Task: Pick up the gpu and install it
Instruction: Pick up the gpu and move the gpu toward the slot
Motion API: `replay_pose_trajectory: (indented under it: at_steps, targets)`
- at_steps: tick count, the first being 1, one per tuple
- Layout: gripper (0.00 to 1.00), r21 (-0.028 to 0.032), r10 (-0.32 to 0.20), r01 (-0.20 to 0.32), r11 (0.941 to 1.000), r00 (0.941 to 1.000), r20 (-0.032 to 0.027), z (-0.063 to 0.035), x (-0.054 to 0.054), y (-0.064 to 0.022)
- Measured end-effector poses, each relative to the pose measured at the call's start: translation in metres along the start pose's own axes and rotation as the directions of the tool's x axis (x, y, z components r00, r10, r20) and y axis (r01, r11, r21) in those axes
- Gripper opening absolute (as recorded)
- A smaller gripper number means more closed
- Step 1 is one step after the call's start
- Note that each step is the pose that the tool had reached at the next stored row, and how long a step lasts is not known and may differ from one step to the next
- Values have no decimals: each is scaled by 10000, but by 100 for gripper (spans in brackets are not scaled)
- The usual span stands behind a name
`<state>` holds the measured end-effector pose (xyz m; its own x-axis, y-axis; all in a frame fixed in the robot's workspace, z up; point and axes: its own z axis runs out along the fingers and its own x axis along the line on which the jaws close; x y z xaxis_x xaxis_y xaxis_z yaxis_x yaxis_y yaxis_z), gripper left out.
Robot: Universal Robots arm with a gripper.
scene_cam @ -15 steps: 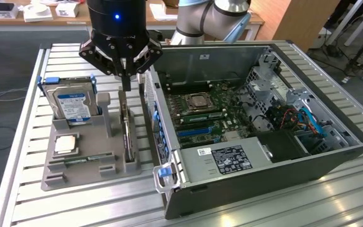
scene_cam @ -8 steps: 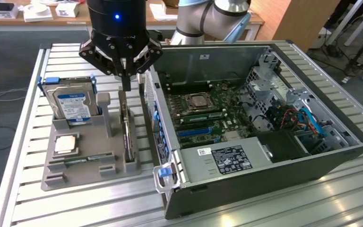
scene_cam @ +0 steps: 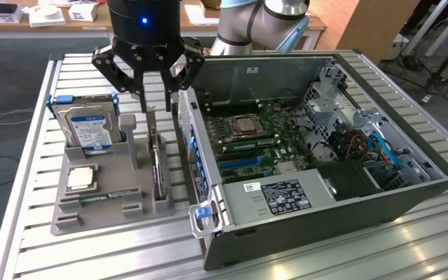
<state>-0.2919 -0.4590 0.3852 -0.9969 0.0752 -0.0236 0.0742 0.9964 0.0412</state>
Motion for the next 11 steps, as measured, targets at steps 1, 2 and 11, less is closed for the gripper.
replay_pose_trajectory:
  at_steps: [1, 2, 11]
  targets:
    - [35, 0, 0, 0, 10000, 10000, 0, 0, 0, 0]
    - [42, 0, 0, 0, 10000, 10000, 0, 0, 0, 0]
    - [42, 0, 0, 0, 10000, 10000, 1, 134, 4, -6]
